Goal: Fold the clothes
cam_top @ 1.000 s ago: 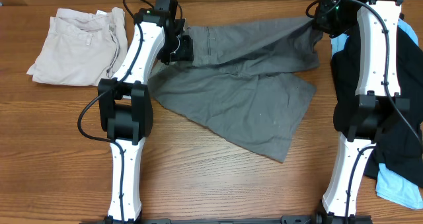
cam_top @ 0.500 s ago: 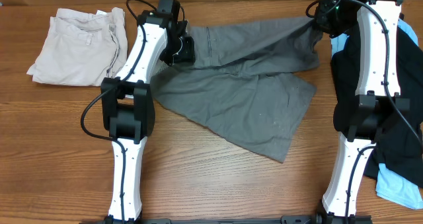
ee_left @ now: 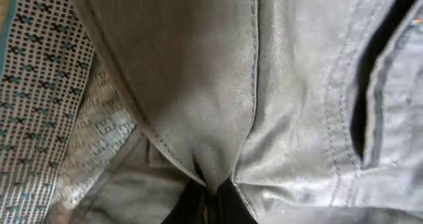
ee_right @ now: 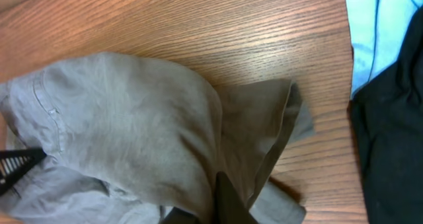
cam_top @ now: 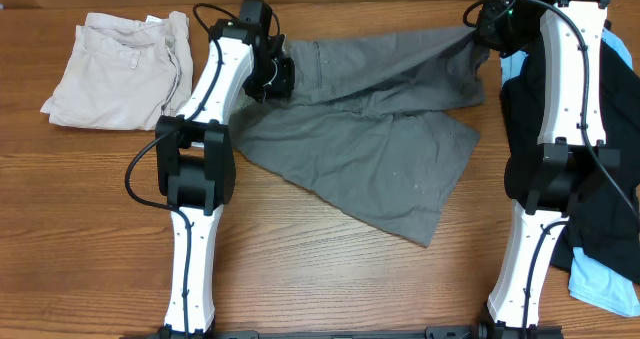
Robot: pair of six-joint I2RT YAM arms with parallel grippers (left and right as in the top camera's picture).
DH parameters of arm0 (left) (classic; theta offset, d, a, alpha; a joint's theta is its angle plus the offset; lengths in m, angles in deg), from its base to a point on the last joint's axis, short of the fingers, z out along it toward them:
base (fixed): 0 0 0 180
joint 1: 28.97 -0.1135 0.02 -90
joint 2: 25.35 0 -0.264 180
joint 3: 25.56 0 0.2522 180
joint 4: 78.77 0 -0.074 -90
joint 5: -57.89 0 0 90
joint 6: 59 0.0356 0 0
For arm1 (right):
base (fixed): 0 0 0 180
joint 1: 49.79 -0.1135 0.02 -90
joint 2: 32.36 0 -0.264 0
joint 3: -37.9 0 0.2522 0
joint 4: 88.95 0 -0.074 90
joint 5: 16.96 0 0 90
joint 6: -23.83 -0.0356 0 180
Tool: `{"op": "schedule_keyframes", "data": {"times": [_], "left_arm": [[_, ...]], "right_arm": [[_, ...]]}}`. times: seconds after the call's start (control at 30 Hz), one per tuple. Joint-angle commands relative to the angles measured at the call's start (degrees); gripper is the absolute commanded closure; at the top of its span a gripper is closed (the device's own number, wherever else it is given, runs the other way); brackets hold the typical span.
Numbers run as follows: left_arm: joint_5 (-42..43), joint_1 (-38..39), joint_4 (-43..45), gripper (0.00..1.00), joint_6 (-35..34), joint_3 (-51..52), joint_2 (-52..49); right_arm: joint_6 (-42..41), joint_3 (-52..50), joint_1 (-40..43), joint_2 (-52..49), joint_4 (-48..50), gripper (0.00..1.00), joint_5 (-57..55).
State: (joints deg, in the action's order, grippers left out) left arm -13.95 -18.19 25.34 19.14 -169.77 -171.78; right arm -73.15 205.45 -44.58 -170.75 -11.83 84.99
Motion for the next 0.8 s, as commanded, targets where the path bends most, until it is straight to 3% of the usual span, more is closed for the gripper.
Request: {"op": "schedule_keyframes", "data": {"times": [0.0,0.4,0.63,0.77], "left_arm": [[2.47,-0.55,-2.78,0.96,0.04,-7.74,-1.51],[2.10,-4.50,-22.01,0.96,3.08,-41.99,-1.51],[1.55,-7.58,-32.17,0.96,6.21,-44.83,-1.51],[2.01,-10.32,-34.69,0.96,7.41,-44.83,-1.51]], "right_arm": [[-0.26,1.42,0.28,2.21,0.15,0.96,-0.31],[-2.21,3.61,0.11,9.51,-7.93,0.96,3.80],[-2.86,-0.39,-2.43,11.54,-7.96,0.96,5.38],[-4.79,-7.06,-4.48,13.03,-7.93,0.96,0.07]]}}
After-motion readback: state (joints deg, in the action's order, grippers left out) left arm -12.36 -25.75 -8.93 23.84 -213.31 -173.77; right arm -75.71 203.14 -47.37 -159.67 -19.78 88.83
